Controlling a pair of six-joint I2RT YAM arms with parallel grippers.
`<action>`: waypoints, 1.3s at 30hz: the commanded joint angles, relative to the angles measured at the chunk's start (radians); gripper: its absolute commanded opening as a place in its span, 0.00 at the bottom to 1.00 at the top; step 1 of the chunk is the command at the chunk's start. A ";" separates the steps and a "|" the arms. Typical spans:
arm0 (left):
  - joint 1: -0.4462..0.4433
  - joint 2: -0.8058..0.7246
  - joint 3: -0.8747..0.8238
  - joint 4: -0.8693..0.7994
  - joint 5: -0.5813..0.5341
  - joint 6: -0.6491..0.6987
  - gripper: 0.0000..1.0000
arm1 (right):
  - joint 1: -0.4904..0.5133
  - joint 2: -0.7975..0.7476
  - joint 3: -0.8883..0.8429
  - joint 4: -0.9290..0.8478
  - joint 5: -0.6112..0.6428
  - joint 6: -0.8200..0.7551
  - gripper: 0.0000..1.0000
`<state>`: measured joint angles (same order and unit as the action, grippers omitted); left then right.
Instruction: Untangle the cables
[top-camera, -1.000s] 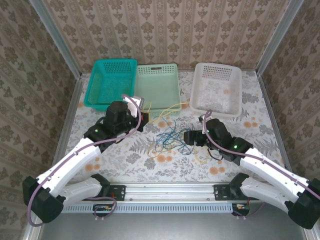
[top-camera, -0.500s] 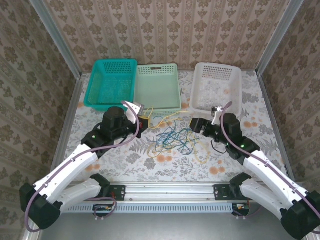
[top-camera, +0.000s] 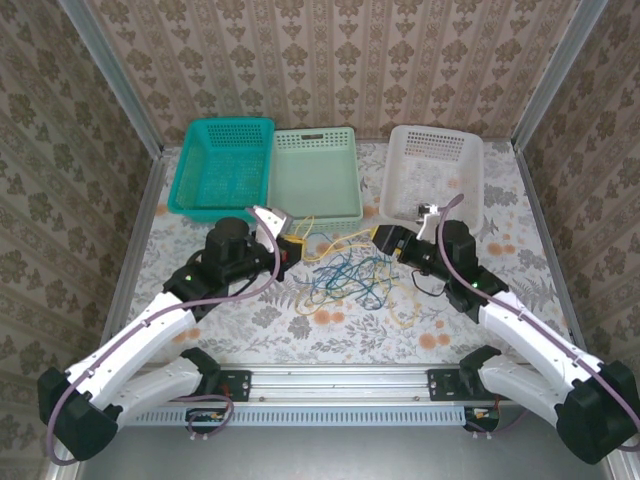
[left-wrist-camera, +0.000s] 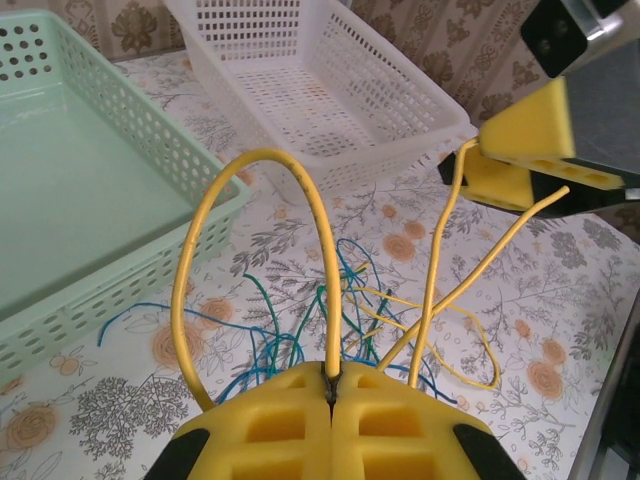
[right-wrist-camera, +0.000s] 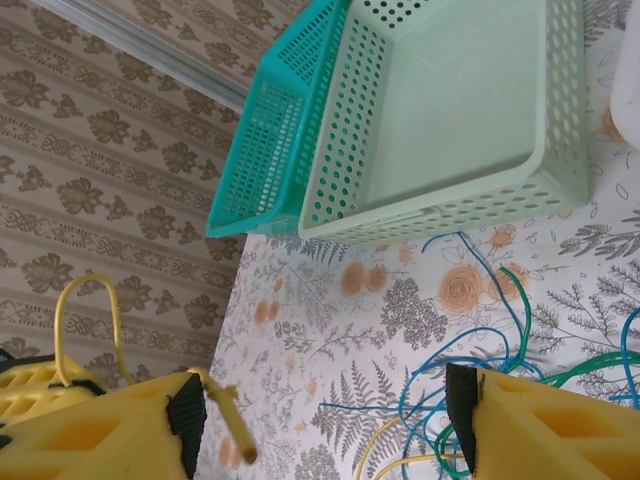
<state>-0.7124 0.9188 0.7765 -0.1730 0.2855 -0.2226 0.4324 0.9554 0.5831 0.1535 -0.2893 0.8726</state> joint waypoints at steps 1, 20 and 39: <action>-0.013 -0.004 -0.005 0.033 0.012 0.029 0.00 | -0.004 0.012 -0.002 0.095 -0.010 0.047 0.66; -0.060 0.055 0.003 0.096 -0.045 0.018 0.00 | 0.002 0.059 0.013 0.181 -0.015 0.112 0.21; -0.170 0.033 0.063 -0.073 -0.311 0.056 0.82 | 0.000 -0.016 0.080 0.030 0.113 0.045 0.00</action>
<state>-0.8413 0.9802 0.7860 -0.2016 0.0689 -0.2012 0.4324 0.9565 0.6304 0.2058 -0.2264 0.9409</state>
